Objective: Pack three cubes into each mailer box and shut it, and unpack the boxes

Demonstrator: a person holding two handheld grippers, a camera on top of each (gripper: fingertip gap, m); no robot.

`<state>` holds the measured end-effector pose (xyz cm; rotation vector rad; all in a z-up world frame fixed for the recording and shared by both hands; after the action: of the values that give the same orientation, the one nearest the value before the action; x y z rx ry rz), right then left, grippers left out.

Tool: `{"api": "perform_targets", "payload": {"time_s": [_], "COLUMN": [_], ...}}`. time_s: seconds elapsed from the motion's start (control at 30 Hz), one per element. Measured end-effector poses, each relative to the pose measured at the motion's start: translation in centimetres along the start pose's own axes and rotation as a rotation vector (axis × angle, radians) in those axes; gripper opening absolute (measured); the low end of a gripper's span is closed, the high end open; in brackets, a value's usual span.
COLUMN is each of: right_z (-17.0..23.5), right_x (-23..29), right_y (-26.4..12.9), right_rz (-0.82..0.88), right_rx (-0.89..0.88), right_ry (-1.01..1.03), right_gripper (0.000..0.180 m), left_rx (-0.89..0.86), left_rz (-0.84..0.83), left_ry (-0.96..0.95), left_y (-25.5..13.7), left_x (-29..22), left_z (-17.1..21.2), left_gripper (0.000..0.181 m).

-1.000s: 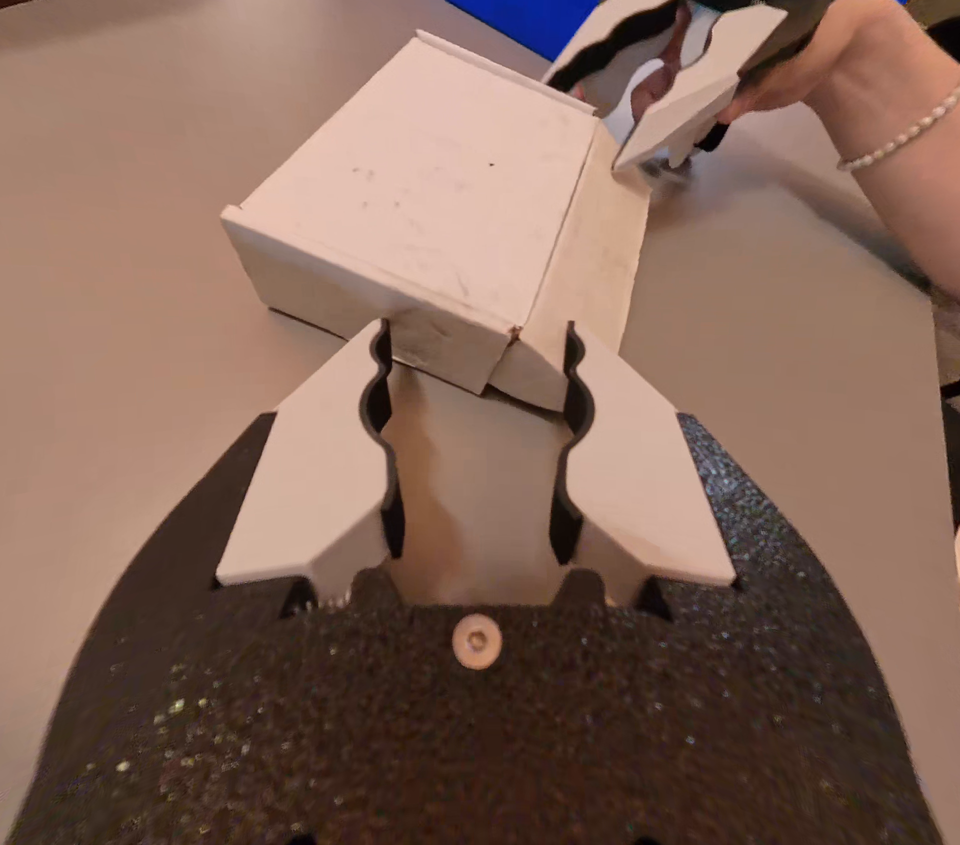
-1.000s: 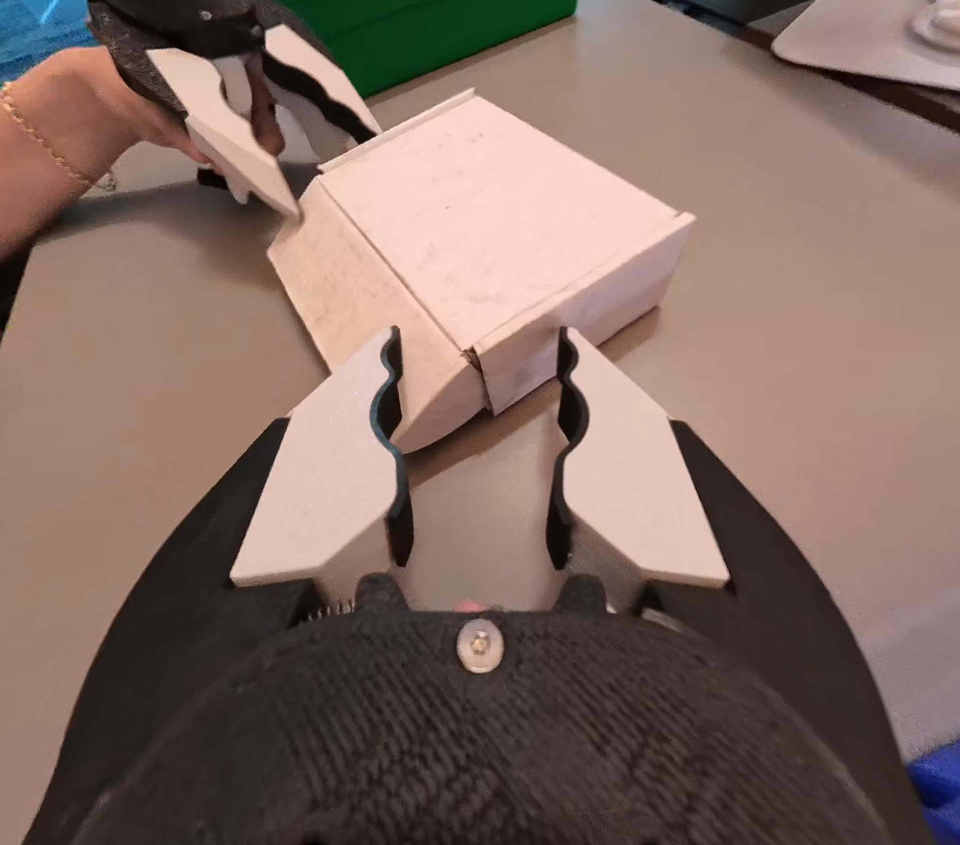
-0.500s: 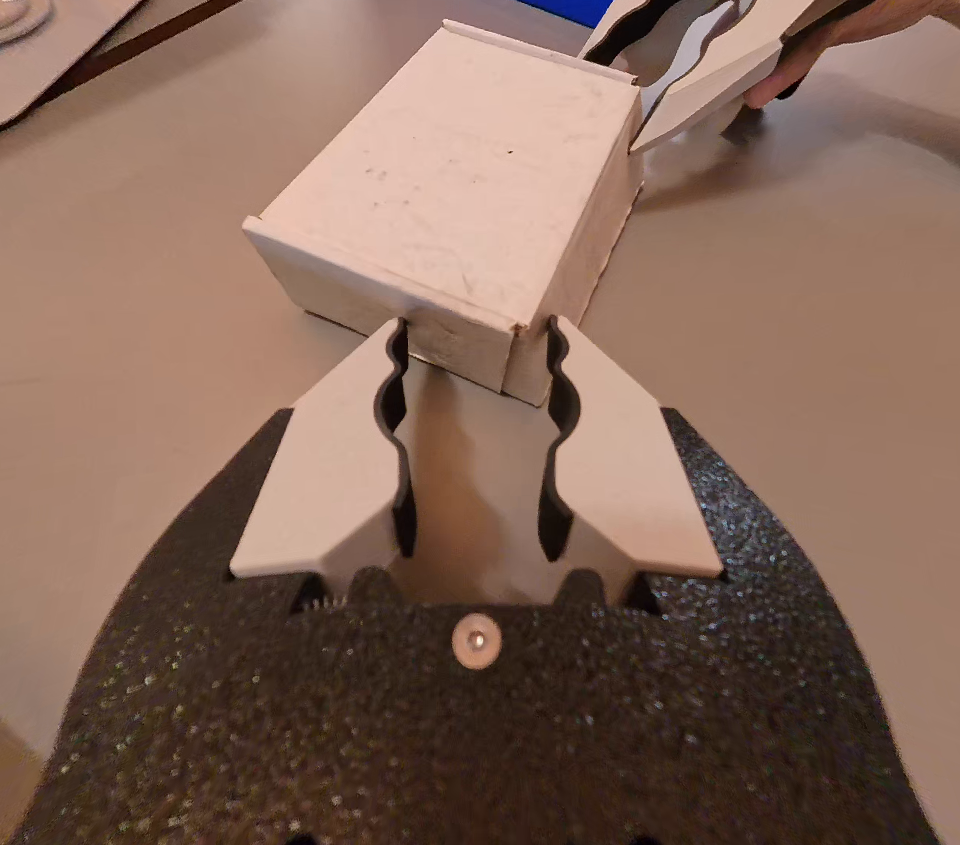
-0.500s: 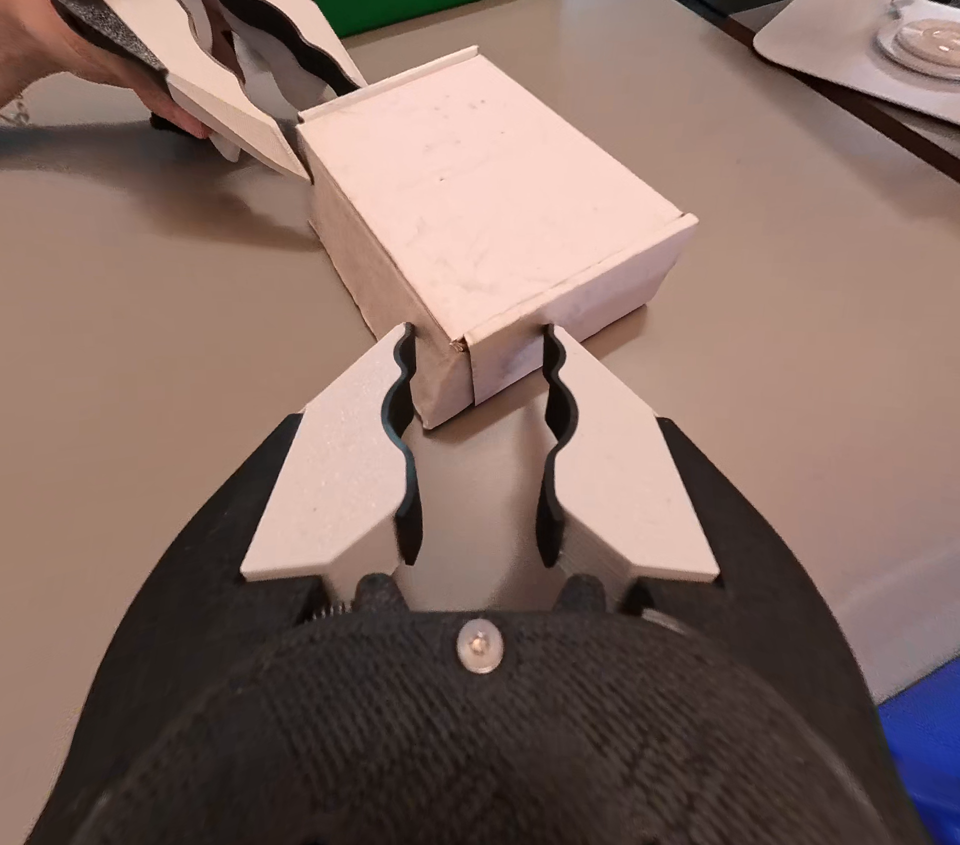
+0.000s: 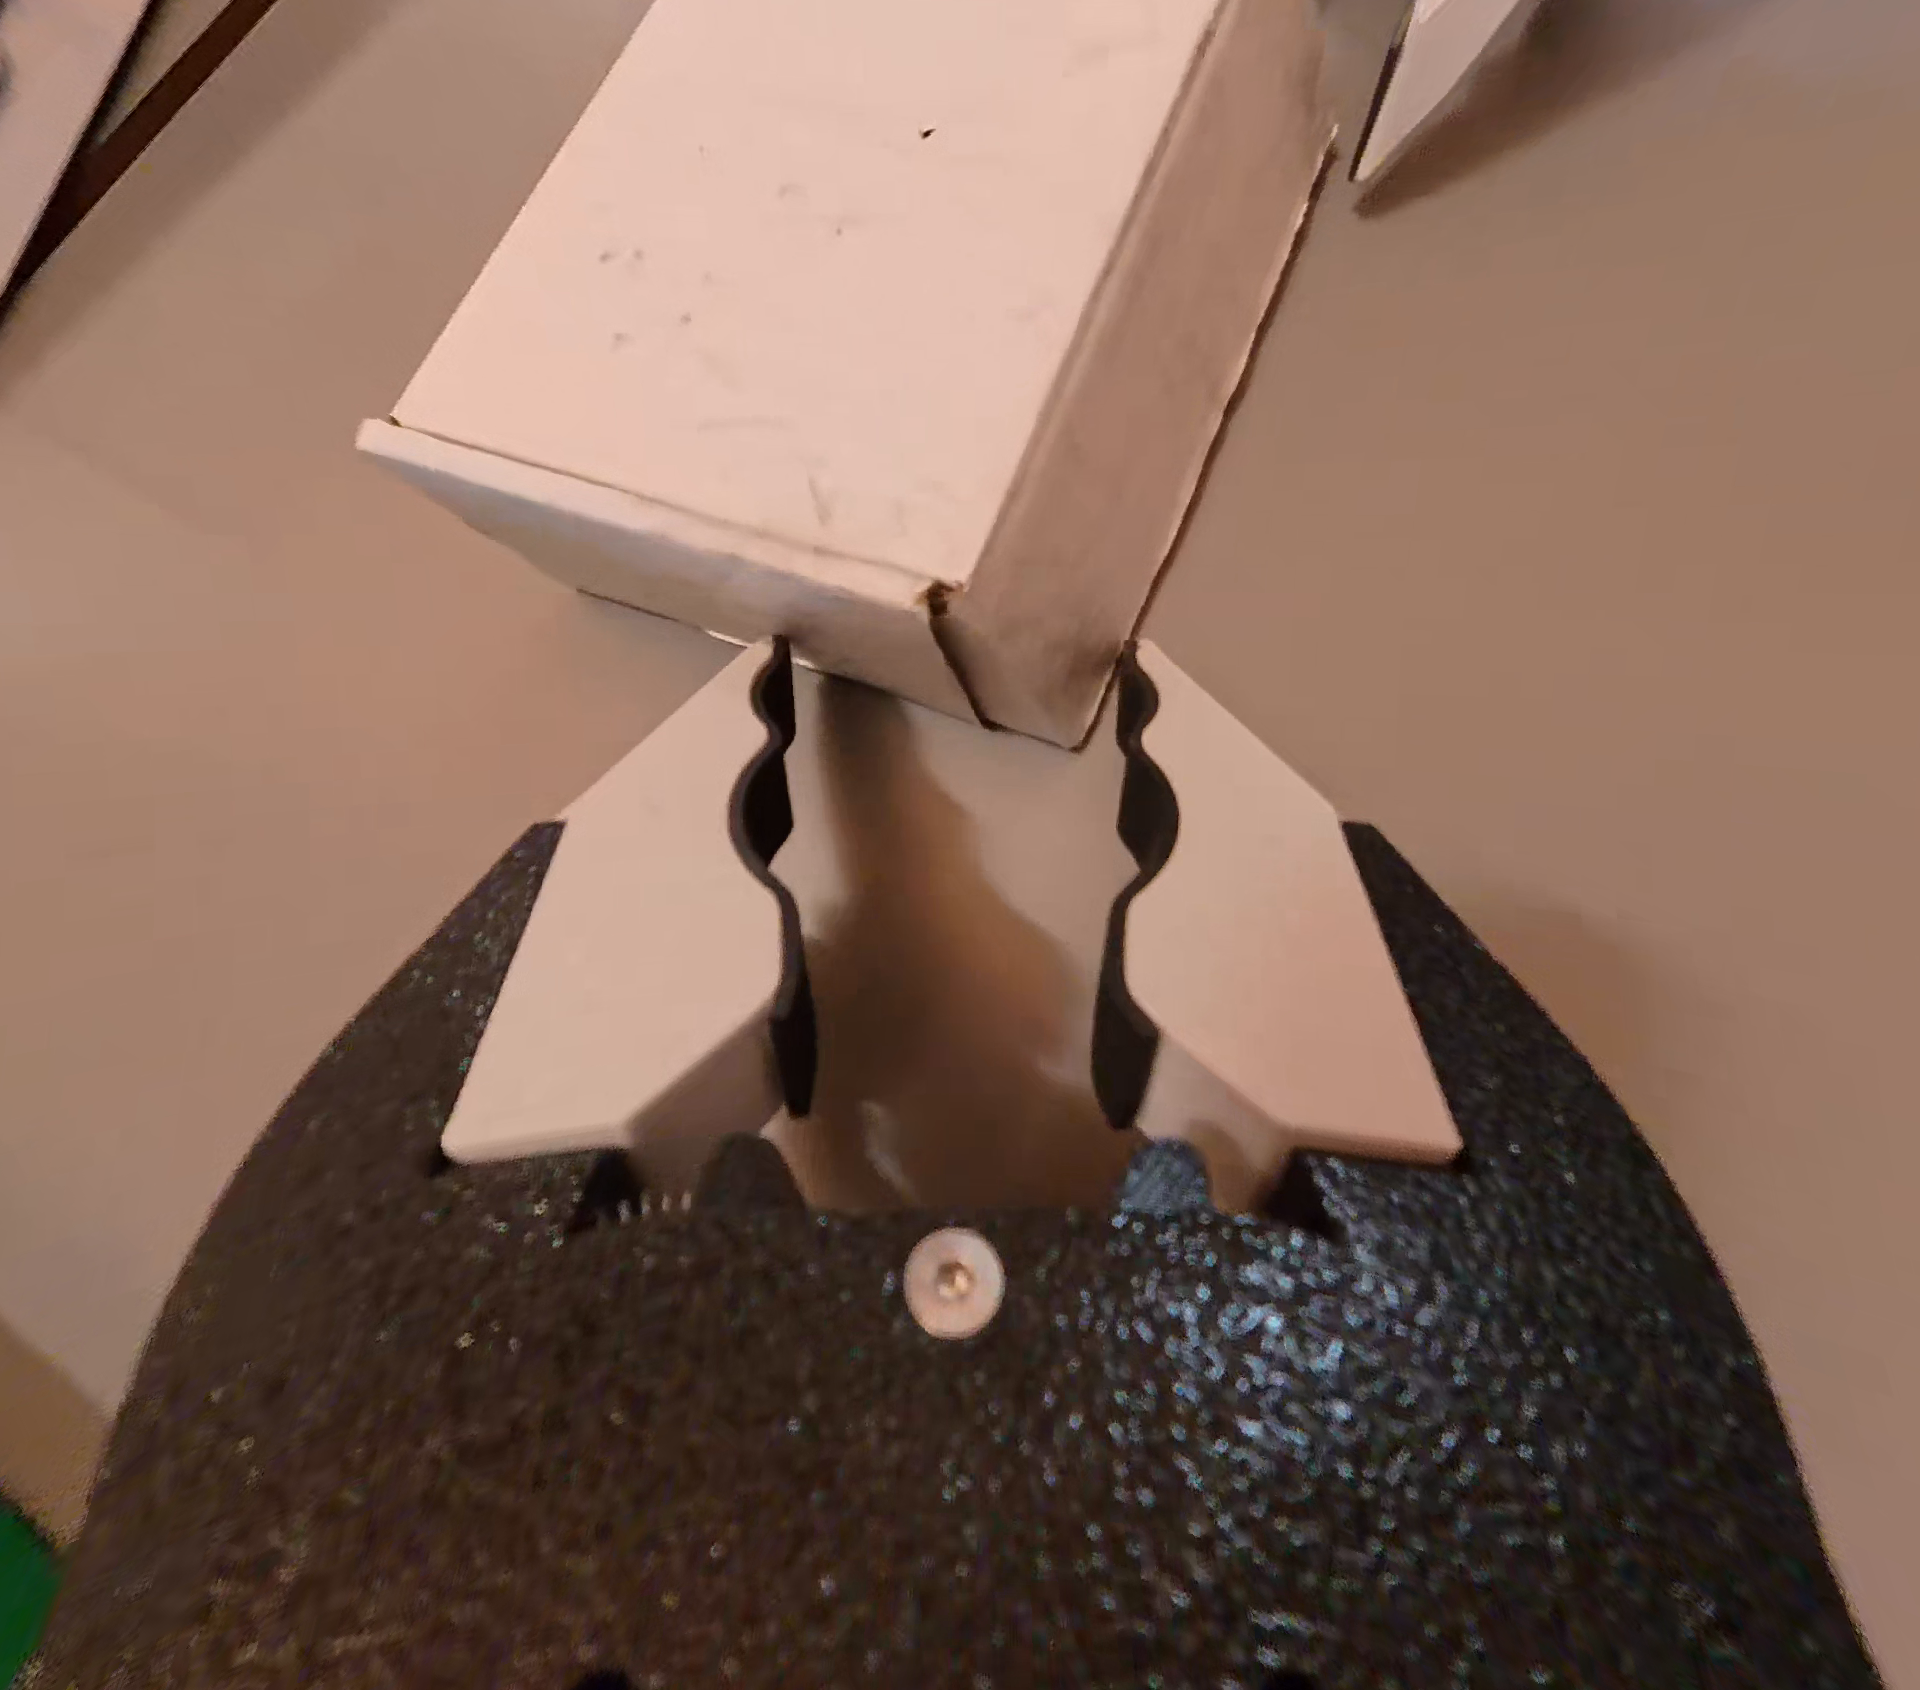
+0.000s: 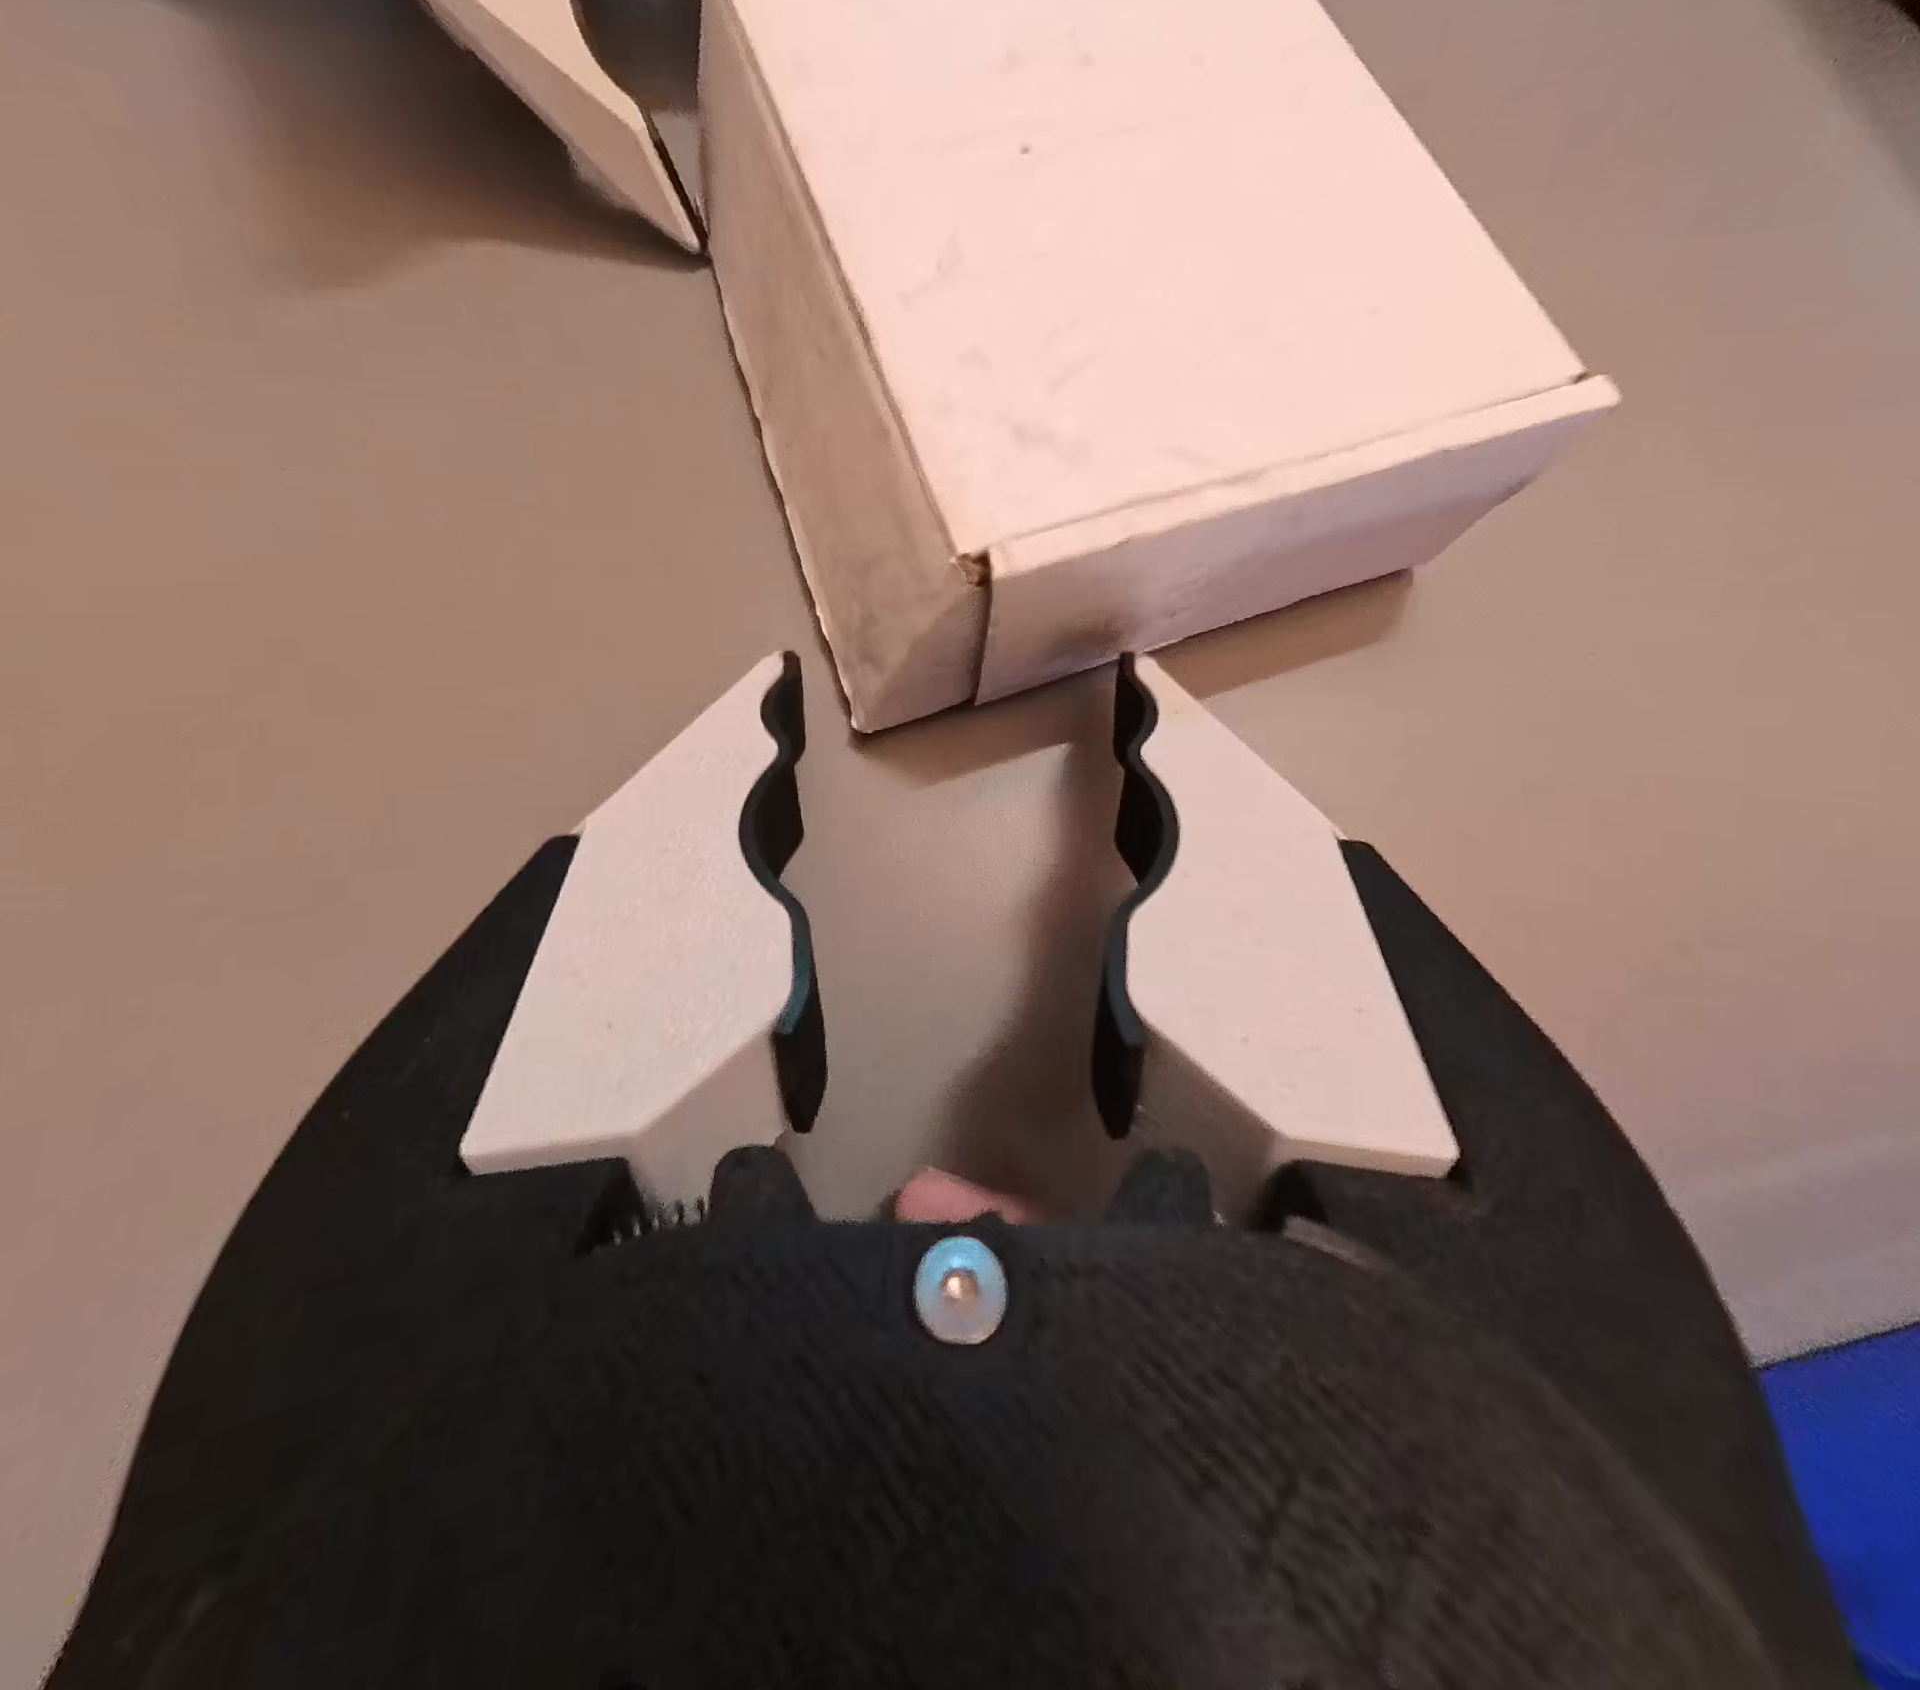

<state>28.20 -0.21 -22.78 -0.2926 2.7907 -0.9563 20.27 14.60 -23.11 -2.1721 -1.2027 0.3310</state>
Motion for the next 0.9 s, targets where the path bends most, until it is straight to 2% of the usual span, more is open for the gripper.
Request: {"api": "perform_targets", "payload": {"time_s": [0.17, 0.3, 0.47, 0.63, 0.9], "right_z": [0.1, -0.5, -0.9, -0.8, -0.7], "right_x": [-0.1, -0.6, -1.1, -1.3, -1.8], "right_y": [0.0, -0.6, -0.4, -0.3, 0.1], "right_rz": [0.011, 0.021, 0.016, 0.019, 0.12], "right_rx": [0.013, -0.043, -0.061, -0.053, -0.032], "right_ry": [-0.033, 0.003, -0.003, -0.026, -0.116], "right_gripper": [0.066, 0.07, 0.056, 0.055, 0.04], "left_rx": [-0.079, -0.122, -0.118, -0.11, -0.11], "left_rz": [0.045, 0.068, 0.138, 0.15, 0.035], "left_ry": [-0.065, -0.104, -0.096, -0.03, 0.074], "left_y": [-0.9, -1.6, -1.4, -1.1, -0.7], "left_x": [0.3, 1.0, 1.1, 1.1, 1.3], "left_z": [-0.7, -0.8, -0.9, -0.9, -1.0], "left_gripper": [0.059, 0.059, 0.05, 0.048, 0.036]}}
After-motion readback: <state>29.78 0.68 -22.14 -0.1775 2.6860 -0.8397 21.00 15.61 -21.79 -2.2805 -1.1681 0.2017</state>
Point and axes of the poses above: each gripper's, where its closed fingertips meet, y out along the fingers, z out of its underside, x = y × z across the jaws, the point moved 3 cm from there along -y, back along the fingers, and after that the axes turned 6 degrees about -y, right-handed, at the moved point
